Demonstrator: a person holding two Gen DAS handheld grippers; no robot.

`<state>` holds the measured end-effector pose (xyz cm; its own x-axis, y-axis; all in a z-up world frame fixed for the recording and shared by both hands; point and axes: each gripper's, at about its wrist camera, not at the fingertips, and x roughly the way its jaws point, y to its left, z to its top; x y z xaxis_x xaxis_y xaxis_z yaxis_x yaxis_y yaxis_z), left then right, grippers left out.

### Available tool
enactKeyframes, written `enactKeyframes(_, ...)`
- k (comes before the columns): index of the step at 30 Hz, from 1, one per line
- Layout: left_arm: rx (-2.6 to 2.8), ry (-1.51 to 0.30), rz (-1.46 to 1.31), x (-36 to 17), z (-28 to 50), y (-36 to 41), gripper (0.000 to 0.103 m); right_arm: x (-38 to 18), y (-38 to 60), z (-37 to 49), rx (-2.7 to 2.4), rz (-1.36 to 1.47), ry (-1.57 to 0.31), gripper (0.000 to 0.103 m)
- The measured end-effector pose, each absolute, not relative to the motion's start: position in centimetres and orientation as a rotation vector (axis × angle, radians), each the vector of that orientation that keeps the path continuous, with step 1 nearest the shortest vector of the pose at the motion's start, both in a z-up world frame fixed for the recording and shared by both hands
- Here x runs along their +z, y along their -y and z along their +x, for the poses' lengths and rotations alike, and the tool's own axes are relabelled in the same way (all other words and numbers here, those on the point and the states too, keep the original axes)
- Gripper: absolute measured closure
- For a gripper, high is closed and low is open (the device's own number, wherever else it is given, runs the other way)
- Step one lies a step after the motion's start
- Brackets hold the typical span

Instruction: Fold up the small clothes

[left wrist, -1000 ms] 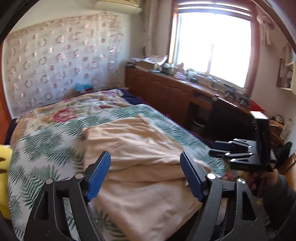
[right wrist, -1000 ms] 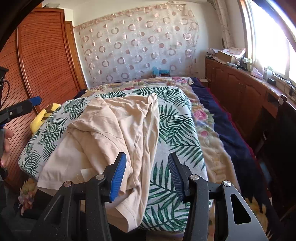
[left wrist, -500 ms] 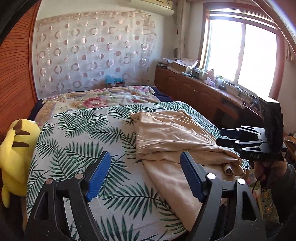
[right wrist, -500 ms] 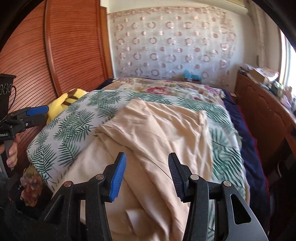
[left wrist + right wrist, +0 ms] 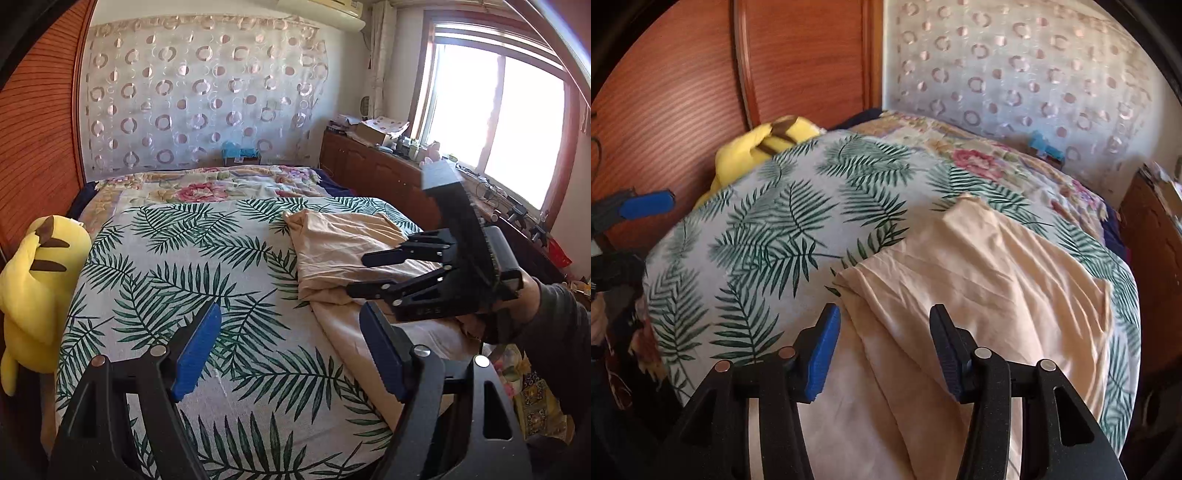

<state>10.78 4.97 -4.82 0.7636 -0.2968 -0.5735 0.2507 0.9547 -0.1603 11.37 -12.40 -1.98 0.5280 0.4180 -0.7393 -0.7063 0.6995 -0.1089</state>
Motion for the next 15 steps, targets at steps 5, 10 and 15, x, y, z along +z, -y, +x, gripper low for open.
enactKeyframes(5, -0.304, -0.658, -0.091, -5.8, 11.6, -5.7, 0.025, -3.7, 10.1, 13.3, 0.717, -0.538, -0.803, 0.05)
enactKeyframes(10, -0.305, -0.684, -0.11, -6.8, 12.8, -6.1, 0.025, -5.0, 8.9, 14.1, 0.744, -0.586, -0.807, 0.055)
enactKeyframes(15, -0.295, -0.694, -0.097, -7.3, 14.0, -5.9, 0.025, -2.8, 10.9, 14.8, 0.748, -0.505, -0.733, 0.097)
